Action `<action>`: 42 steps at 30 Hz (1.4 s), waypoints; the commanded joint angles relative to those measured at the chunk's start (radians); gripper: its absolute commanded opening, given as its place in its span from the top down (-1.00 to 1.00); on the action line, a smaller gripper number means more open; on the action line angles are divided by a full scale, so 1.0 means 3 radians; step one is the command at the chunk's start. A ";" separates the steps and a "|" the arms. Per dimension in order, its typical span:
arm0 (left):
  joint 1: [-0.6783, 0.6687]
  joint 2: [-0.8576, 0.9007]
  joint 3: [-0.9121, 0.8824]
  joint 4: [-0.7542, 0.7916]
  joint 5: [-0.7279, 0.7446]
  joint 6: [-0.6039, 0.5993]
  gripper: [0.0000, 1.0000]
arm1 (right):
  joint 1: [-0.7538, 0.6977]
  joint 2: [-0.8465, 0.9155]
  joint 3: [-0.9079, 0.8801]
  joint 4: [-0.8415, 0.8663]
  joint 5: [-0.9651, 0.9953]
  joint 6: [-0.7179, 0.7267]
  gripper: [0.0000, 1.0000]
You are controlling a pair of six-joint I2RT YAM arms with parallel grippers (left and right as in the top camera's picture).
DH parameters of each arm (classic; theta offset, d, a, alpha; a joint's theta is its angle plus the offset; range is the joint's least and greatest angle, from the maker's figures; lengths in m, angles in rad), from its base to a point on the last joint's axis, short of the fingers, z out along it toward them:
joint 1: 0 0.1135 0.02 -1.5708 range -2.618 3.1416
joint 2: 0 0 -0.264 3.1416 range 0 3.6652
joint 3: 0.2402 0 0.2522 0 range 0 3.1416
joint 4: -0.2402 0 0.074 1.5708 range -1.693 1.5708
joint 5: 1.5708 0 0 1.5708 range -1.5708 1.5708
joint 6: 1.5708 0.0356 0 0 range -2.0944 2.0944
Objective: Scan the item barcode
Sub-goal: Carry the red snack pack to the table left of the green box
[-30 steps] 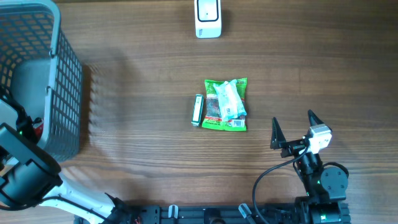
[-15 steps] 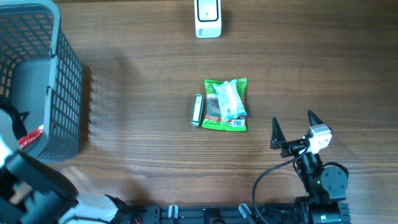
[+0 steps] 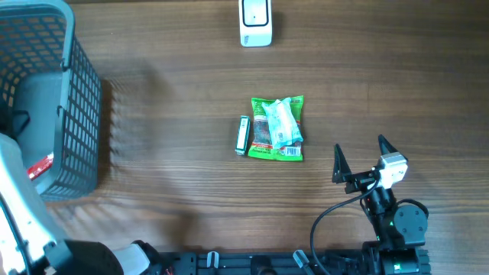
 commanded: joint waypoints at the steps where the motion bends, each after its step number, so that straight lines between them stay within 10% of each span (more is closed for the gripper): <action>1: -0.0322 -0.0158 0.0692 -0.0385 0.0008 0.0530 0.36 | -0.0017 -0.0020 -0.0004 0.0011 0.0018 -0.0038 -0.99; 10: -0.1400 -0.0210 0.0889 -0.0970 0.0997 0.1629 0.56 | -0.0017 -0.0020 -0.0004 0.0011 0.0018 -0.0037 -0.99; 18: -0.2406 0.0210 0.0661 -0.1575 0.0989 0.1682 0.41 | -0.0017 -0.0020 -0.0004 0.0011 0.0018 -0.0038 -1.00; 29: -0.3250 0.0956 -0.0191 -0.1137 0.1024 0.1741 0.30 | -0.0017 -0.0020 -0.0004 0.0011 0.0018 -0.0039 -1.00; 31: -0.3306 0.1030 -0.0198 -0.1064 0.1108 0.1745 0.02 | -0.0017 -0.0020 -0.0004 0.0011 0.0018 -0.0038 -1.00; 32: -0.3321 0.1043 -0.0198 -0.1044 0.1108 0.1743 -0.55 | -0.0017 -0.0020 -0.0004 0.0011 0.0018 -0.0037 -1.00; 34: -0.3326 0.1034 -0.0189 -0.1010 0.1104 0.1788 -1.00 | -0.0017 -0.0020 -0.0004 0.0011 0.0018 -0.0038 -0.99; 42: -0.3058 0.0713 0.0303 -0.1071 0.1097 0.1932 -1.00 | -0.0017 -0.0020 -0.0004 0.0011 0.0018 -0.0039 -1.00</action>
